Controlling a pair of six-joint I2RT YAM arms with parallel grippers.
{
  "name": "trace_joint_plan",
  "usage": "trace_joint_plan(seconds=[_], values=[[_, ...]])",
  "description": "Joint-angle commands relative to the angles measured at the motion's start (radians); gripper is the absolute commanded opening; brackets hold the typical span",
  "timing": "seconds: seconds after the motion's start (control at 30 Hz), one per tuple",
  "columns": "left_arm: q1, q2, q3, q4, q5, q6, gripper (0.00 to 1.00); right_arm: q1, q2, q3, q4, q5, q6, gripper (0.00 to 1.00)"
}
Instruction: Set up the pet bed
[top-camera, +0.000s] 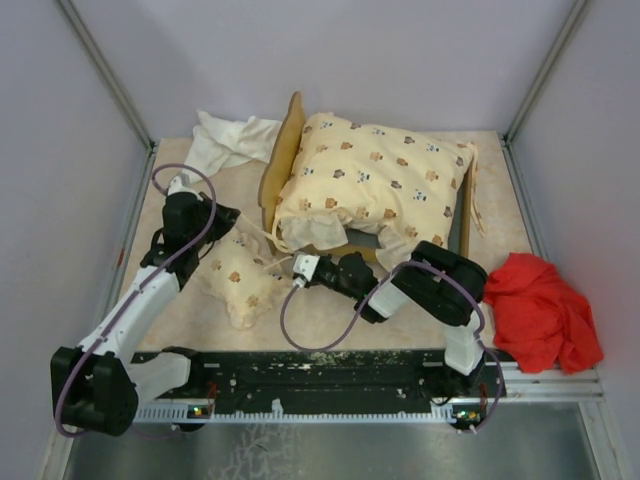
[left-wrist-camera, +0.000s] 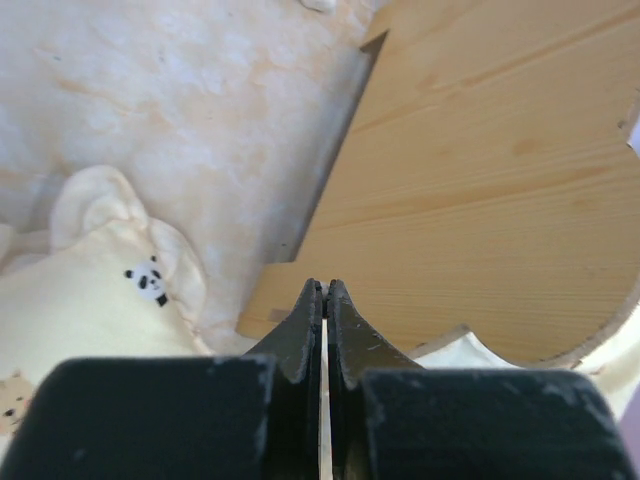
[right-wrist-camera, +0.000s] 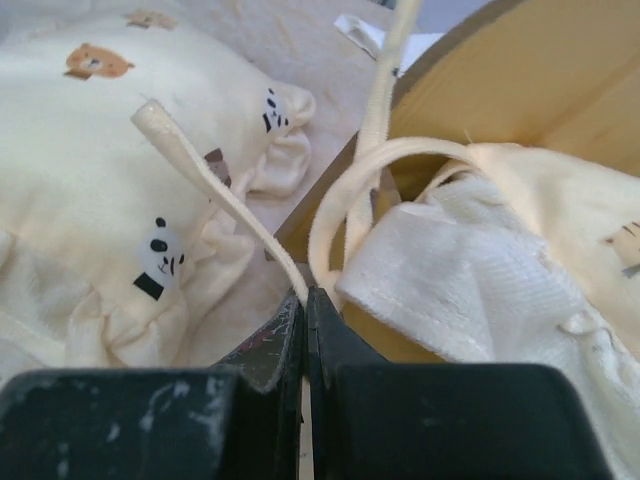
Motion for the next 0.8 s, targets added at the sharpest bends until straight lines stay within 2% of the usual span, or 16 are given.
trace_joint_plan(seconds=[0.0, 0.13, 0.33, 0.57, 0.77], values=[[0.021, -0.013, 0.051, -0.067, -0.089, 0.063, 0.00, -0.018, -0.039, -0.031, 0.209, 0.014, 0.231, 0.00], [0.050, -0.068, 0.048, -0.165, -0.121, 0.071, 0.00, -0.027, -0.033, -0.038, 0.266, 0.030, 0.337, 0.00], [0.131, -0.061, 0.039, -0.187, -0.162, 0.124, 0.00, -0.046, -0.042, -0.025, 0.266, 0.043, 0.427, 0.00], [0.160, 0.017, 0.090, -0.158, -0.173, 0.119, 0.00, -0.049, -0.065, -0.016, 0.238, 0.063, 0.434, 0.00], [0.165, 0.074, 0.060, -0.117, -0.171, 0.109, 0.00, -0.061, -0.035, -0.014, 0.212, 0.099, 0.377, 0.00]])
